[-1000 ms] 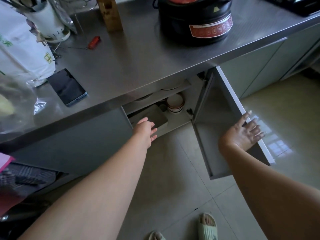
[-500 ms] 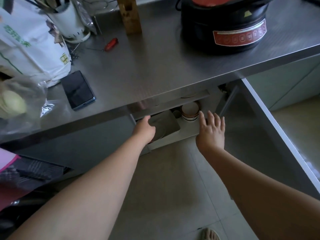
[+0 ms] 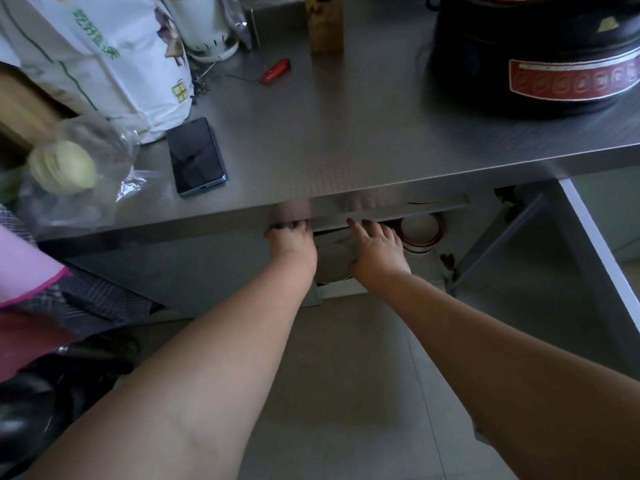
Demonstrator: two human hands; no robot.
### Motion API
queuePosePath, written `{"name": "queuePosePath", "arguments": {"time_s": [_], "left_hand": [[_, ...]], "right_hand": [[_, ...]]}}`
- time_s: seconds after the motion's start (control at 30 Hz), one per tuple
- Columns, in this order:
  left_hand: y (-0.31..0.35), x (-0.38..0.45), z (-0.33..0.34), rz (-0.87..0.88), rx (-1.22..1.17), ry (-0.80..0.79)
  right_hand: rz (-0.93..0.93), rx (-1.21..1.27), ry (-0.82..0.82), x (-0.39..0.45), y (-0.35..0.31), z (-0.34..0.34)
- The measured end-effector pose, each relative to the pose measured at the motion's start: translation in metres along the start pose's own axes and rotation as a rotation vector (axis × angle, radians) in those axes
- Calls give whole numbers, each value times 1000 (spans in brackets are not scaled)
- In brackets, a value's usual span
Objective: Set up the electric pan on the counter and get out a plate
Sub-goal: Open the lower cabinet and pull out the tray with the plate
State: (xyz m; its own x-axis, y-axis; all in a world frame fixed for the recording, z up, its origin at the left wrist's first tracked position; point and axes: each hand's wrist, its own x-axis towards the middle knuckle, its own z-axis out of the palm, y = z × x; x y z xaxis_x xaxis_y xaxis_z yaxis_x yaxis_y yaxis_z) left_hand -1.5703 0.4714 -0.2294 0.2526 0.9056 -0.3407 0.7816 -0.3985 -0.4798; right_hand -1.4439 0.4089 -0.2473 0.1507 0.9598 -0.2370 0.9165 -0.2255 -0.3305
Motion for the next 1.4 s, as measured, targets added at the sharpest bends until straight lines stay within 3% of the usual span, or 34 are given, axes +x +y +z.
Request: {"name": "queuePosePath", "arguments": {"time_s": [0.13,0.33,0.5,0.73,0.87,1.07,1.27,1.4], "left_hand": [[0,-8,18,-3,-185,4],[-2,-64,39,84,-4,62],[-5,-116,52,85,-7,82],[-41,-202,86,307,-157,182],[-64,-250,108,375,-170,238],[-92,-300,158,439,-216,224],[-128,-350,209,340,-275,164],[-157,-388,250,179,-405,229]], "right_hand": [[-93,133,-47,1,-35,-6],[-127,510,-60,-15,-84,-7],[-163,503,-225,-44,-118,-5],[-90,311,-344,-93,-166,17],[-201,131,-466,-129,-193,21],[-118,293,-576,-163,-230,63],[-27,519,-737,-199,-288,95],[50,595,-748,-227,-337,122]]}}
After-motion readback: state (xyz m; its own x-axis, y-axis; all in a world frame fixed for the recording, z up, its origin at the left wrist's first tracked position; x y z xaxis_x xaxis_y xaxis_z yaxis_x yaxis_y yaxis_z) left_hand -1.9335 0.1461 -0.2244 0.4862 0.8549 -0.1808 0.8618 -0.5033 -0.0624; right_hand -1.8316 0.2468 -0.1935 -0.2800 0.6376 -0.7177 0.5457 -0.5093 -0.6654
